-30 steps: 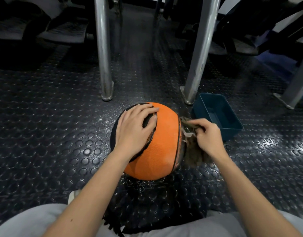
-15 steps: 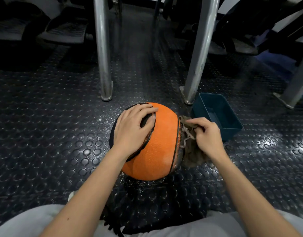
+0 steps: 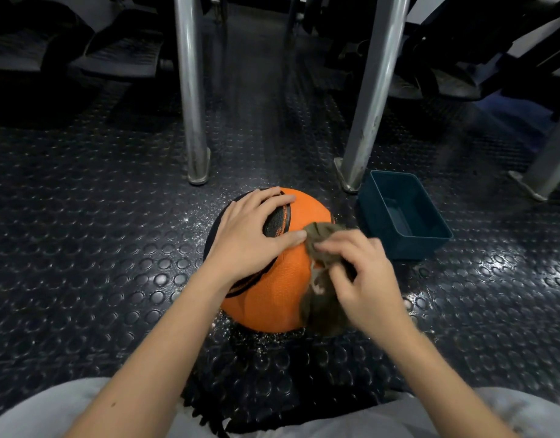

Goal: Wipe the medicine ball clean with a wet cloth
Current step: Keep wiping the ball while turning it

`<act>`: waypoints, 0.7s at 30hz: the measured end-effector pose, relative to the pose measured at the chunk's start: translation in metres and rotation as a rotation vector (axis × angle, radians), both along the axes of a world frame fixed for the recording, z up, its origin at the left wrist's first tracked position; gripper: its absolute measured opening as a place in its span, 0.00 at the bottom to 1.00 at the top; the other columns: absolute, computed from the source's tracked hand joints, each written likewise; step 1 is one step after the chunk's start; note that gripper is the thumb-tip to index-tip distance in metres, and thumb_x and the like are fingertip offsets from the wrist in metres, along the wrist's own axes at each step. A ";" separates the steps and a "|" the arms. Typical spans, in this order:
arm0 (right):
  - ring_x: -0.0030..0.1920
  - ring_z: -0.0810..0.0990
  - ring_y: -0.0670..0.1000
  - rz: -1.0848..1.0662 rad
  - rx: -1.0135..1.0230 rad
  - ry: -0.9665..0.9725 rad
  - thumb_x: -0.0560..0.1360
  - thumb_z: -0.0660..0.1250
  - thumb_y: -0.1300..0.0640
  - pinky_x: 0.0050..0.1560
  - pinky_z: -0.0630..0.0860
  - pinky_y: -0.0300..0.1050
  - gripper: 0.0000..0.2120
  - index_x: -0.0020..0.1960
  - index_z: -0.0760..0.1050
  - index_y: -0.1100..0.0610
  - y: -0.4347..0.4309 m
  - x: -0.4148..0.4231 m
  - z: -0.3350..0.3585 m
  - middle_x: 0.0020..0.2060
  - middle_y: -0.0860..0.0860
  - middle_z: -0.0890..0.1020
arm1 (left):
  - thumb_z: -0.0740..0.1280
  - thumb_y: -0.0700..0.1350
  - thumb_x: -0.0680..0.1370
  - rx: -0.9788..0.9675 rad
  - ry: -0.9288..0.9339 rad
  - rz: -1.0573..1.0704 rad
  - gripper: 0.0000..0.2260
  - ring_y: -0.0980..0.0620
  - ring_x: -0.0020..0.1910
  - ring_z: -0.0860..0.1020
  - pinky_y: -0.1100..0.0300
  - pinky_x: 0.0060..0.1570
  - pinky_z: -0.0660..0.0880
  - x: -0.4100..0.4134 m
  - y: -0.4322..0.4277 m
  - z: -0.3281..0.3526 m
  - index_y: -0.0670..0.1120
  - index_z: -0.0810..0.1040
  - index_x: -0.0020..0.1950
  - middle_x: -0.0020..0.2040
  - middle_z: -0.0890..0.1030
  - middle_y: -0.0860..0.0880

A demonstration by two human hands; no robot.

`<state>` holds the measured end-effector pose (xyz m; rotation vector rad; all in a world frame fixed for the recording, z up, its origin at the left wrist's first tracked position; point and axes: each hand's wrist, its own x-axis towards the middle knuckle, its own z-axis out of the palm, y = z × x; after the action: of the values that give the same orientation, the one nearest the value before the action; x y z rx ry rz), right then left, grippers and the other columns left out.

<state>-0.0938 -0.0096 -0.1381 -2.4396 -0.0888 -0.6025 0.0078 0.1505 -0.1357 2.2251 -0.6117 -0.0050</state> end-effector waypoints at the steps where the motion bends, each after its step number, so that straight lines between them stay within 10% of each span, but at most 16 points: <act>1: 0.47 0.70 0.48 0.006 -0.025 -0.028 0.72 0.59 0.61 0.54 0.61 0.26 0.13 0.50 0.81 0.55 0.004 -0.010 -0.005 0.49 0.40 0.75 | 0.65 0.65 0.69 -0.014 0.003 0.000 0.28 0.56 0.73 0.57 0.55 0.72 0.50 0.001 0.000 0.000 0.62 0.68 0.68 0.71 0.64 0.61; 7: 0.48 0.70 0.50 -0.084 -0.030 0.000 0.70 0.60 0.70 0.56 0.62 0.27 0.16 0.50 0.81 0.56 -0.013 0.020 -0.002 0.49 0.43 0.78 | 0.62 0.65 0.67 0.009 0.009 -0.051 0.30 0.57 0.73 0.57 0.52 0.73 0.50 0.002 0.003 0.002 0.62 0.67 0.68 0.71 0.64 0.62; 10: 0.51 0.76 0.54 -0.106 0.023 0.122 0.71 0.59 0.74 0.62 0.68 0.43 0.20 0.51 0.81 0.56 -0.032 0.049 0.009 0.48 0.44 0.79 | 0.66 0.65 0.70 0.018 -0.003 -0.045 0.29 0.58 0.72 0.57 0.54 0.72 0.49 -0.002 0.002 0.003 0.61 0.66 0.69 0.71 0.63 0.62; 13: 0.49 0.72 0.54 -0.133 -0.010 0.081 0.72 0.60 0.73 0.55 0.59 0.24 0.19 0.52 0.81 0.56 -0.021 0.032 0.006 0.49 0.41 0.76 | 0.66 0.60 0.74 0.011 -0.029 -0.003 0.25 0.59 0.72 0.56 0.56 0.72 0.48 -0.004 0.000 0.002 0.60 0.66 0.70 0.71 0.63 0.61; 21: 0.48 0.70 0.51 -0.140 -0.025 0.061 0.71 0.59 0.73 0.51 0.59 0.23 0.19 0.50 0.82 0.56 -0.016 0.028 0.006 0.47 0.42 0.77 | 0.59 0.70 0.65 0.006 -0.034 -0.043 0.32 0.58 0.72 0.57 0.54 0.72 0.49 -0.004 0.002 0.000 0.63 0.67 0.68 0.71 0.64 0.63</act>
<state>-0.0656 -0.0260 -0.1319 -2.5013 0.1010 -0.5904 0.0034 0.1526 -0.1358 2.2216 -0.6789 0.0085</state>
